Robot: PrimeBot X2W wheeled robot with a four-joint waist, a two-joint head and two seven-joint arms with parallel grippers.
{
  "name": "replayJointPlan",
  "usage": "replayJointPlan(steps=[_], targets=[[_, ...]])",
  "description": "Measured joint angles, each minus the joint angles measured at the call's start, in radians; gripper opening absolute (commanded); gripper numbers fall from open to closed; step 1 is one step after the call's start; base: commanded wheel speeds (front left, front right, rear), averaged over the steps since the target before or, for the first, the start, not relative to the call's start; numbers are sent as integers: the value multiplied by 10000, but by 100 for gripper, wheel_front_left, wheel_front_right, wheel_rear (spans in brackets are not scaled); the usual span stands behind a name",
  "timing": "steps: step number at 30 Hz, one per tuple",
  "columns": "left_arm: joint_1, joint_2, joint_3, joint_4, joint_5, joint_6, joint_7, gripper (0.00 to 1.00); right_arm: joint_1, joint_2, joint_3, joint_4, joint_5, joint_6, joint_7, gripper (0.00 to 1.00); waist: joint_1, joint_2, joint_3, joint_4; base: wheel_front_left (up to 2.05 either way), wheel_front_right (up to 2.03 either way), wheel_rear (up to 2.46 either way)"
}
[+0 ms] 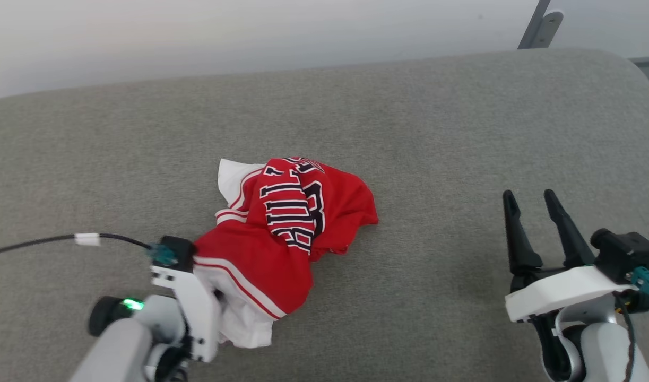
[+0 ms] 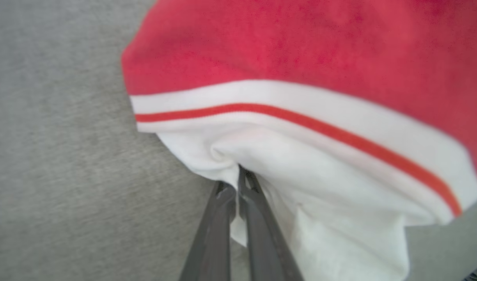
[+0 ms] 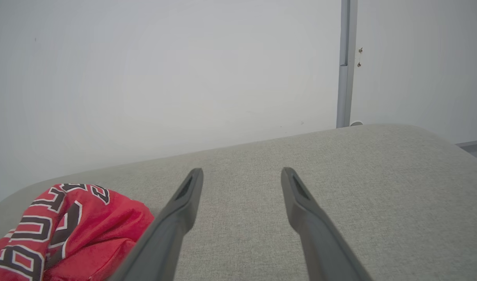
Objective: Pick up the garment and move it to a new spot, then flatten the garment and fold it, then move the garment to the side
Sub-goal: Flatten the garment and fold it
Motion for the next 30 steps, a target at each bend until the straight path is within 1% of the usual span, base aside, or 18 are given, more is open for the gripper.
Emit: replayJointPlan(steps=[1, 2, 6, 10, 12, 14, 16, 18, 20, 25, 26, 27, 28, 30], targets=[[26, 155, 46, -115, 42, 67, -6, 0, 11, -2, -27, 12, 10, 0, -8, 100, 0, 0, -21, 55, 0, 0, 0], [26, 155, 46, -115, 42, 67, -6, 0, 11, -2, -27, 12, 10, 0, -8, 100, 0, 0, -21, 55, 0, 0, 0], [275, 1195, 470, -610, 165, 437, 130, 0, 22, 8, -86, 36, 12, 0, -23, 100, 0, -1, -118, 312, 0, 0, 0], [502, 2002, 805, -1273, 297, 732, 374, 0, 14, 25, -73, 42, 23, 0, -27, 100, 0, -1, -163, 530, 0, 0, 0], [538, 2462, 1028, -1503, 410, 982, 451, 0, 11, 23, -61, 44, 25, 0, -36, 100, 0, -1, -146, 600, 0, 0, 0], [570, 2861, 1225, -1616, 623, 1197, 449, 0, -11, 27, -46, 42, 27, 0, -36, 100, 0, 0, -116, 647, 0, 0, 0], [570, 3145, 1352, -1597, 803, 1411, 362, 0, -23, 29, -12, 40, 35, 0, -35, 100, 0, -1, -71, 679, 0, 0, 0], [504, 3277, 1465, -1271, 848, 1530, 303, 0, -98, 29, 82, 46, 117, 0, -13, 100, 0, -1, 2, 695, 0, 0, 0], [406, 3179, 1498, -922, 775, 1509, 144, 0, -145, 33, 153, 58, 130, 0, -4, 100, 0, -1, 65, 694, 0, 0, 0], [67, 2506, 1499, 130, 182, 1057, -286, 0, -257, 12, 424, 140, 178, 0, 58, 100, 0, -1, 237, 655, 0, 0, 0], [-8, 2422, 1503, 288, 169, 982, -489, 25, -275, 10, 464, 167, 178, 0, 59, 100, 0, -1, 258, 648, 0, 0, 0], [-120, 2343, 1553, 428, 90, 941, -673, 64, -301, -8, 533, 201, 180, 0, 107, 100, 0, -1, 267, 650, 0, 0, 0], [-220, 2291, 1557, 520, 63, 871, -817, 100, -328, -58, 619, 236, 176, 0, 142, 100, 0, -1, 264, 656, 0, 0, 0], [-346, 2127, 1618, 640, -59, 777, -1139, 100, -395, -157, 825, 291, 178, 0, 238, 100, 0, 0, 241, 690, 0, 0, 0]])
